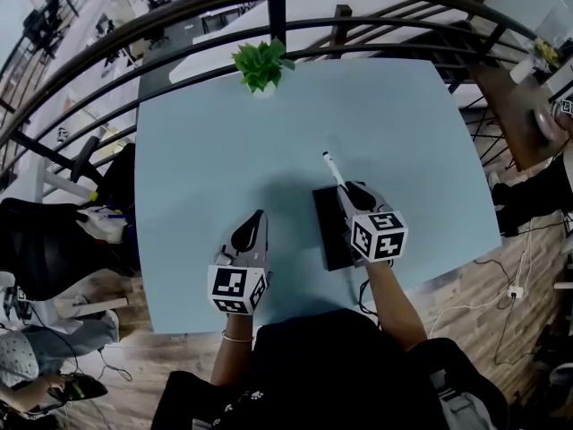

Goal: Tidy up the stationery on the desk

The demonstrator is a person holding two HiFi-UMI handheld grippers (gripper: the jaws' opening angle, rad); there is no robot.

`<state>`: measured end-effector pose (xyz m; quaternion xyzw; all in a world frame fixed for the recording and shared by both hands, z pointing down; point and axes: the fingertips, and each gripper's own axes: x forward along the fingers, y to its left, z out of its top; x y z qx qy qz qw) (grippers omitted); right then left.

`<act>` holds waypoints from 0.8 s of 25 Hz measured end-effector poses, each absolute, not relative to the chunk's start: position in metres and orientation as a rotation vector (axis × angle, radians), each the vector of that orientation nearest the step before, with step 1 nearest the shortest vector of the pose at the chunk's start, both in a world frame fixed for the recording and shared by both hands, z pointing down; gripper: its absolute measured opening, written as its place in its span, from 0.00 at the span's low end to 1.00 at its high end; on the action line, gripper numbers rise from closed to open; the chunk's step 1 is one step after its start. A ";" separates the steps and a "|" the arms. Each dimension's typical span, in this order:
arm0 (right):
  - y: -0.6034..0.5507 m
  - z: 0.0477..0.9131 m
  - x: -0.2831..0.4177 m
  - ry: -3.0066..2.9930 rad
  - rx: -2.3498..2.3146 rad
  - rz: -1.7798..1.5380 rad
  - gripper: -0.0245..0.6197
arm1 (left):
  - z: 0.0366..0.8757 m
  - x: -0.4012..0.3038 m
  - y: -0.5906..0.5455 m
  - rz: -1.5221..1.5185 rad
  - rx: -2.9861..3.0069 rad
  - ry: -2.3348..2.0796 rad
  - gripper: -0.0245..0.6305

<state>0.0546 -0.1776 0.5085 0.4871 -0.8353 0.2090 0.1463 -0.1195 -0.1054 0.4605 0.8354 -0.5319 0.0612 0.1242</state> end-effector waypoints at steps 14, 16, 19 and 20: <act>-0.167 0.517 0.101 -2.361 1.482 0.650 0.16 | 0.461 -0.095 -0.106 0.206 2.455 -1.526 0.03; -0.166 0.517 0.106 -2.356 1.490 0.652 0.16 | 0.459 -0.092 -0.107 0.206 2.458 -1.525 0.03; -0.166 0.519 0.113 -2.348 1.505 0.656 0.16 | 0.460 -0.089 -0.108 0.214 2.463 -1.522 0.03; -0.166 0.519 0.116 -2.344 1.510 0.658 0.16 | 0.460 -0.088 -0.109 0.216 2.465 -1.521 0.03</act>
